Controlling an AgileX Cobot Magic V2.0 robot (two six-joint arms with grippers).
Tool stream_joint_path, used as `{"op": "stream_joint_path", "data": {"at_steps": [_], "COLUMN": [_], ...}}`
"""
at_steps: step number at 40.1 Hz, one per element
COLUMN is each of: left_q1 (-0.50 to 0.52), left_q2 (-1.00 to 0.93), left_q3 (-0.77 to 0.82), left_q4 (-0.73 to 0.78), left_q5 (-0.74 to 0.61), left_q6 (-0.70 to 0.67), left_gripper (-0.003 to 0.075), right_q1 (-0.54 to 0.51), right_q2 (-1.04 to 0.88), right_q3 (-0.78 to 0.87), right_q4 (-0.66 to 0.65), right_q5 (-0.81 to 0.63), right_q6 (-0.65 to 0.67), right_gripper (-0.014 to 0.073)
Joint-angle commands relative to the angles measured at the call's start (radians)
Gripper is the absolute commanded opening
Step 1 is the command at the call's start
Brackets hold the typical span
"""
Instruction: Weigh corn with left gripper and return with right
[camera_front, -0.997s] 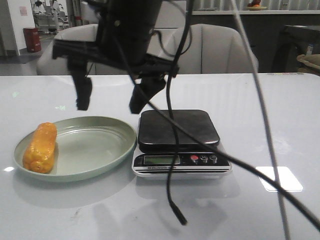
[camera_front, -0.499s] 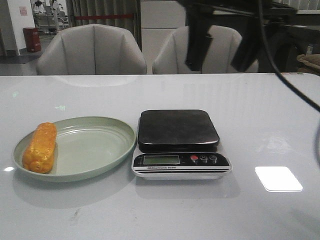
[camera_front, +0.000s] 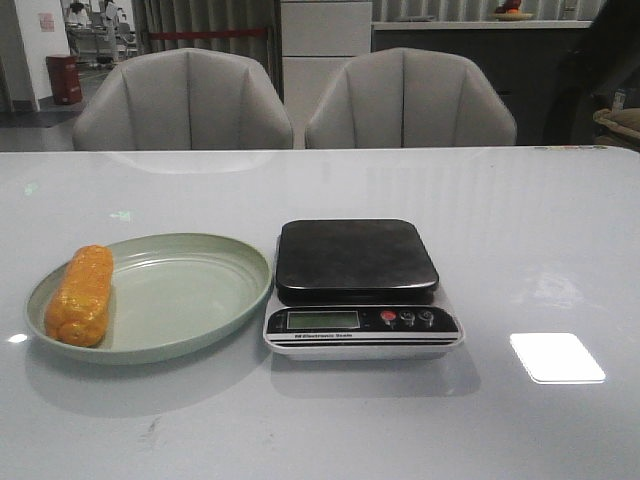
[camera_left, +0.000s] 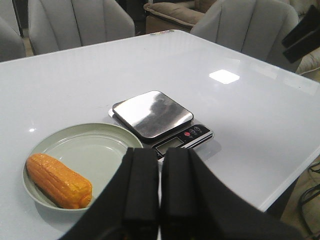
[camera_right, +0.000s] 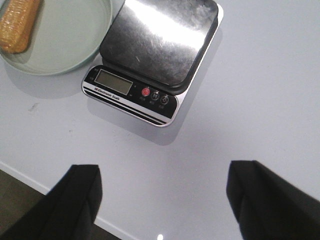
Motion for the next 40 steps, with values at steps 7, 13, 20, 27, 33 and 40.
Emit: {"op": "stream_joint_path", "data": {"at_steps": [7, 13, 20, 27, 33, 40], "left_q1": [-0.004, -0.004, -0.004, -0.004, -0.004, -0.004], "left_q2": [0.01, 0.01, 0.01, 0.01, 0.01, 0.01], "left_q3": [-0.028, -0.028, -0.028, -0.028, -0.028, -0.028], "left_q4": [-0.003, -0.003, -0.003, -0.003, -0.003, -0.003], "left_q5": [-0.076, -0.076, -0.076, -0.076, -0.076, -0.076], "left_q6": [-0.002, -0.002, -0.002, -0.002, -0.002, -0.002], "left_gripper": [0.0114, 0.0114, 0.0114, 0.0114, 0.0114, 0.0114], "right_q1": [-0.007, -0.007, -0.007, -0.007, -0.007, -0.007], "right_q2": [-0.343, -0.524, -0.724, -0.801, -0.801, -0.801], "right_q3": [0.199, 0.347, 0.492, 0.593, 0.609, 0.609], "right_q4": [-0.005, -0.041, -0.05, -0.051, -0.051, -0.051], "right_q5": [-0.211, -0.311, -0.45, -0.597, -0.621, -0.626], "right_q6": [-0.022, -0.028, -0.041, -0.041, -0.041, -0.041], "right_gripper": [0.0615, 0.0615, 0.0615, 0.0615, 0.0479, 0.0182]}}
